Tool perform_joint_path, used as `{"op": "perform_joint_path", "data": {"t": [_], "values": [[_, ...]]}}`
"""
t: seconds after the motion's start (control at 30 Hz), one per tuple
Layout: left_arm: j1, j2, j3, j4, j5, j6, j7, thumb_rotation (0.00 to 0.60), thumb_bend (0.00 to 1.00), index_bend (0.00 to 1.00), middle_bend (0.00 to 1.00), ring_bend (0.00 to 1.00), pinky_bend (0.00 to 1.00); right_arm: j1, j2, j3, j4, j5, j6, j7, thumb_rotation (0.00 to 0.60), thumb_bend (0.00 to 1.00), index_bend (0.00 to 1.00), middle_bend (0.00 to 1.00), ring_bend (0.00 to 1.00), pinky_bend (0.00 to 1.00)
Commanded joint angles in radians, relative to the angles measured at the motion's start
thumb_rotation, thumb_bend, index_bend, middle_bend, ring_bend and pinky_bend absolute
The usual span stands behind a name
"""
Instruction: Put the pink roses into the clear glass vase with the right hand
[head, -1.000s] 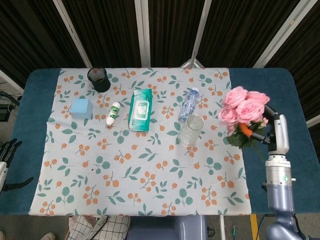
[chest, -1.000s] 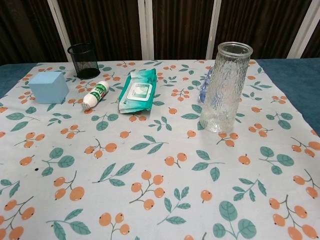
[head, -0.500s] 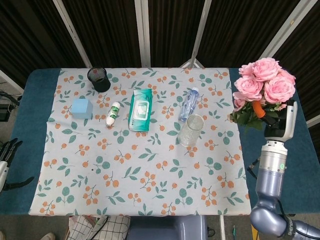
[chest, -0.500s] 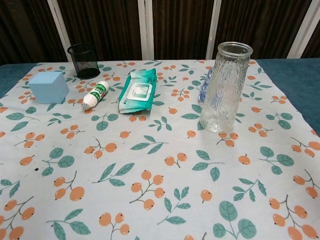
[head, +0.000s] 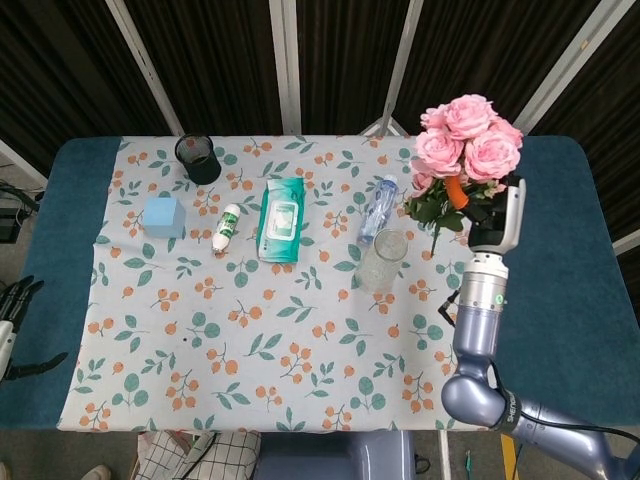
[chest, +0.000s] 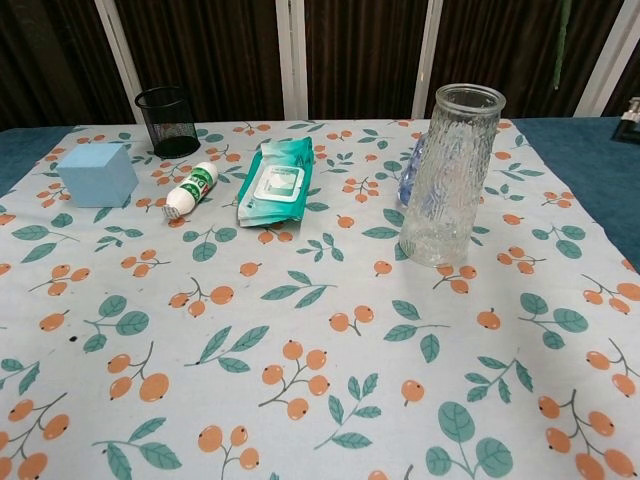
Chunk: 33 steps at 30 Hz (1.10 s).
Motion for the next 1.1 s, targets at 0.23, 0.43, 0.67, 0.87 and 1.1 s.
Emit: {"op": "perform_joint_path", "data": {"t": [0.23,0.43,0.67,0.87,1.1], "values": [[-0.006,0.004,-0.001,-0.002,-0.006,-0.014,-0.01,0.6,0.0,0.0,0.0,0.0,0.0,0.086,-0.061,0.04,0.057,0.037,-0.027,-0.031,0.6,0.28,0.53,0.53,0.48,0.32],[-0.007,0.006,-0.001,-0.007,-0.005,-0.015,-0.015,0.6,0.0,0.0,0.0,0.0,0.0,0.12,-0.096,0.056,0.083,0.047,-0.016,-0.04,0.6,0.28,0.53,0.53,0.48,0.32],[-0.01,0.006,0.002,-0.013,-0.007,-0.025,-0.011,0.6,0.0,0.0,0.0,0.0,0.0,0.128,-0.133,0.052,0.124,0.062,-0.019,-0.02,0.6,0.28,0.53,0.53,0.47,0.33],[-0.011,0.007,0.001,-0.019,-0.014,-0.029,-0.006,0.6,0.0,0.0,0.0,0.0,0.0,0.139,-0.156,0.047,0.155,0.071,-0.039,-0.011,0.6,0.28,0.53,0.53,0.47,0.33],[-0.013,0.008,0.0,-0.018,-0.016,-0.033,-0.009,0.6,0.0,0.0,0.0,0.0,0.0,0.113,-0.168,0.016,0.159,0.068,-0.043,-0.007,0.6,0.28,0.53,0.53,0.47,0.33]]}}
